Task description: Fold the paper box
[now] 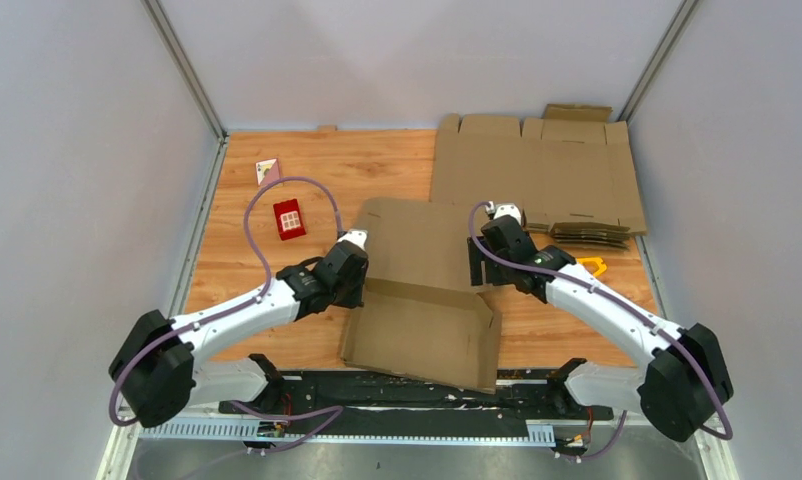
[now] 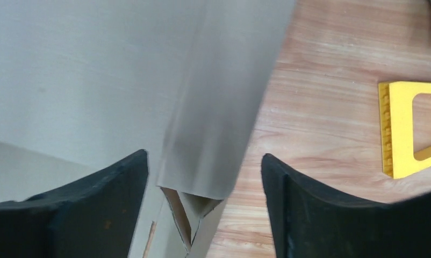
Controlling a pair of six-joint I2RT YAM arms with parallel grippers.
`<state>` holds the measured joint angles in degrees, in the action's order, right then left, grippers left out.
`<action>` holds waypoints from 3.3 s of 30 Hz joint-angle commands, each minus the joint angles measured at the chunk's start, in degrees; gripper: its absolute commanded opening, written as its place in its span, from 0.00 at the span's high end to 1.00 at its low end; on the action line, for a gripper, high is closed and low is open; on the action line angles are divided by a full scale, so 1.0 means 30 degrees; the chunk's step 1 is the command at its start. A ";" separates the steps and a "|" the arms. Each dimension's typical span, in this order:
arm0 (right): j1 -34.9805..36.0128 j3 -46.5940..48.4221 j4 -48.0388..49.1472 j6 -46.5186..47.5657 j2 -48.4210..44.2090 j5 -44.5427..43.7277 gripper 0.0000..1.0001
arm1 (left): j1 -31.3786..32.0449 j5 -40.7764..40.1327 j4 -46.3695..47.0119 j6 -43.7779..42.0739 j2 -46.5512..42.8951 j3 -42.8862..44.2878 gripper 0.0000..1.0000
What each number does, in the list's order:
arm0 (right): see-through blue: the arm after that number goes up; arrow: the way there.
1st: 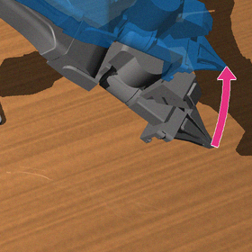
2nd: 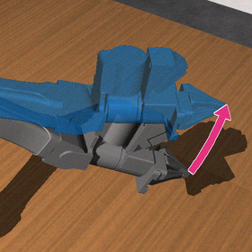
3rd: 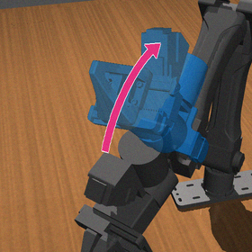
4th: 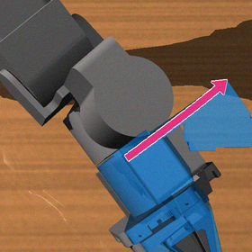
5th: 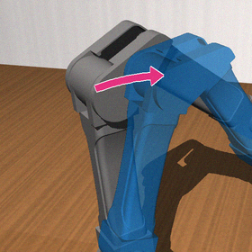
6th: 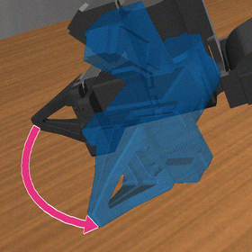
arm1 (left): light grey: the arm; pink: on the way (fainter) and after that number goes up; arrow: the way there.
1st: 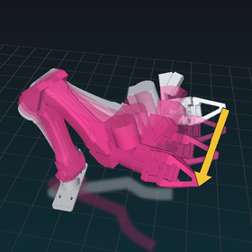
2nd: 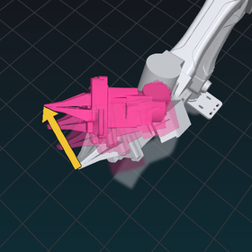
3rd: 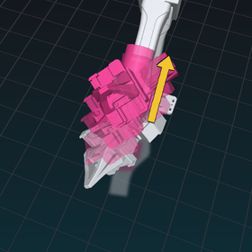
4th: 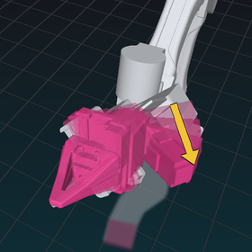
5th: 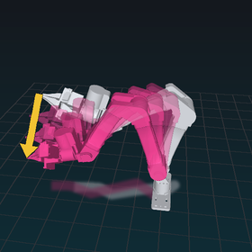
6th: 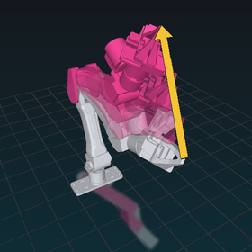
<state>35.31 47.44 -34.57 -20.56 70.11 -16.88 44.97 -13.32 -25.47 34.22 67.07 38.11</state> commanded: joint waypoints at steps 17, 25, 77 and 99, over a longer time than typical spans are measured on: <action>0.0053 -0.0903 -0.1687 -0.2834 -0.4795 0.5313 0.11 | -0.0107 0.0190 -0.0115 -0.1662 0.0789 0.0066 0.38; 0.0042 -0.0088 -0.1973 -0.2813 -0.3269 0.4779 0.10 | -0.0107 -0.1149 0.0388 -0.0543 0.0111 -0.0368 0.85; 0.2030 -0.0183 -0.4902 -0.8638 0.1008 -0.1800 0.19 | -0.0576 -0.5315 0.1262 0.2280 -0.1697 -0.2167 1.00; 0.1041 -0.2296 -0.1849 -0.6327 -0.7155 0.6217 0.20 | -0.0576 -0.4251 0.3401 0.0473 -0.1539 -0.2403 1.00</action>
<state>38.46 43.48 -46.96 -40.07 52.45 -10.68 43.35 -25.54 -19.31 38.35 63.02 30.65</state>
